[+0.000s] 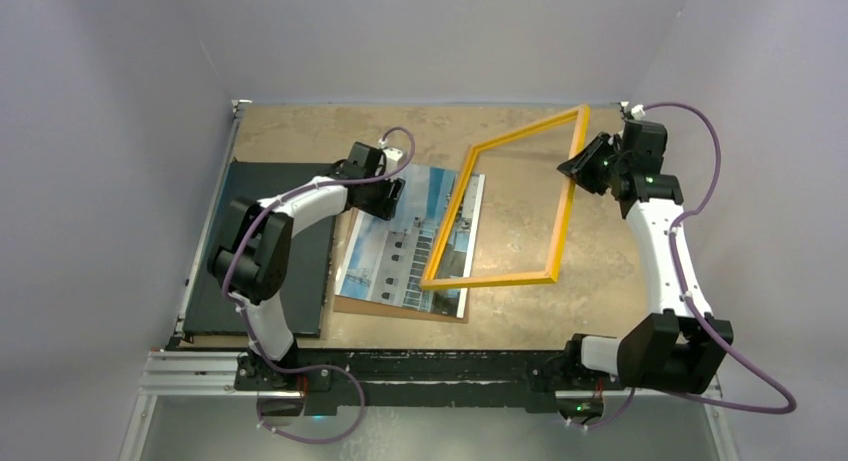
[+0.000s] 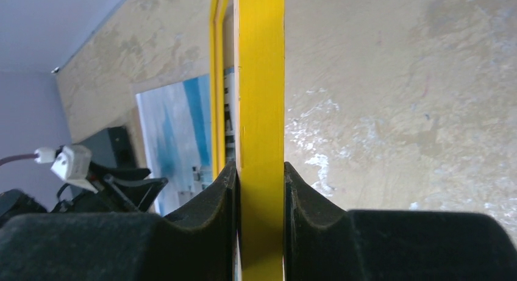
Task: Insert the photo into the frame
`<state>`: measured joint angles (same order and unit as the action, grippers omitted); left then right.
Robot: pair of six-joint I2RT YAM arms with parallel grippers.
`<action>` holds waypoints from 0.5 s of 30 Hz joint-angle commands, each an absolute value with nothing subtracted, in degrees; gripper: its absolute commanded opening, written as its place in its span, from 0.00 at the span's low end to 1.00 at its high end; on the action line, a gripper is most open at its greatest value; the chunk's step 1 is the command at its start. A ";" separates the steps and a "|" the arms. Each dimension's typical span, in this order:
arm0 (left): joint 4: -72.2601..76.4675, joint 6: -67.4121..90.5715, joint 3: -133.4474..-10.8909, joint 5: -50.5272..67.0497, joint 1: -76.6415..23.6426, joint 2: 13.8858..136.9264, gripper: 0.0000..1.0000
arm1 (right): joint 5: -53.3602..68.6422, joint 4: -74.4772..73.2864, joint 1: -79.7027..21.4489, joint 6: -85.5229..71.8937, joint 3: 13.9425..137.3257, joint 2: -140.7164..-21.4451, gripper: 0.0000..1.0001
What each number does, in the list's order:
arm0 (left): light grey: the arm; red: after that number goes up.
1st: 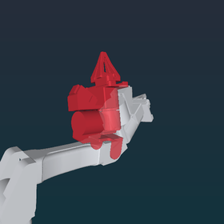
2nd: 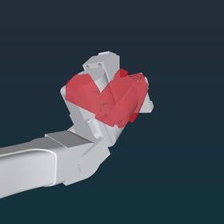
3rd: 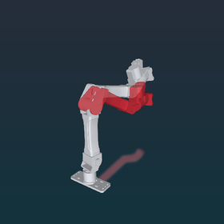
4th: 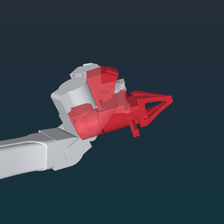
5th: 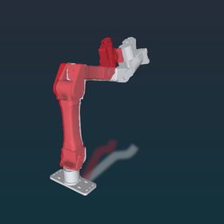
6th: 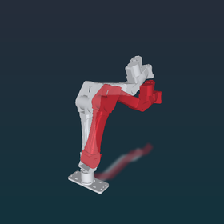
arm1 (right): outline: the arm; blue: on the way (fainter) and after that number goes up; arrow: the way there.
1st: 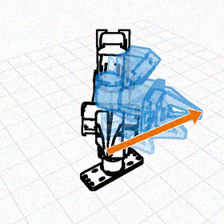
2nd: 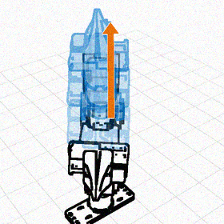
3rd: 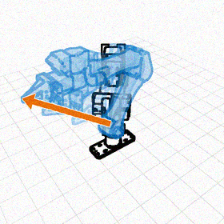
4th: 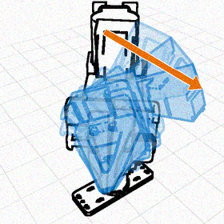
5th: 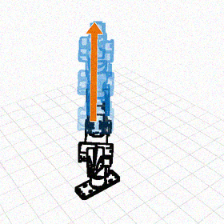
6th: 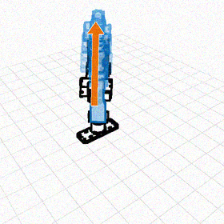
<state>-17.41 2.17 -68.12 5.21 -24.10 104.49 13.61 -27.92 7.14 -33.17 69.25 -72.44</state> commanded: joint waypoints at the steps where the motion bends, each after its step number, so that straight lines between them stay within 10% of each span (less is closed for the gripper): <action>1: -15.87 -1.86 -68.35 3.03 -24.65 103.10 0.57 | 0.98 -31.15 7.38 -28.11 66.10 -74.49 0.22; 15: -16.17 -1.38 -70.13 6.80 -29.33 102.60 0.54 | -2.06 -25.93 7.38 -28.35 53.23 -72.51 0.28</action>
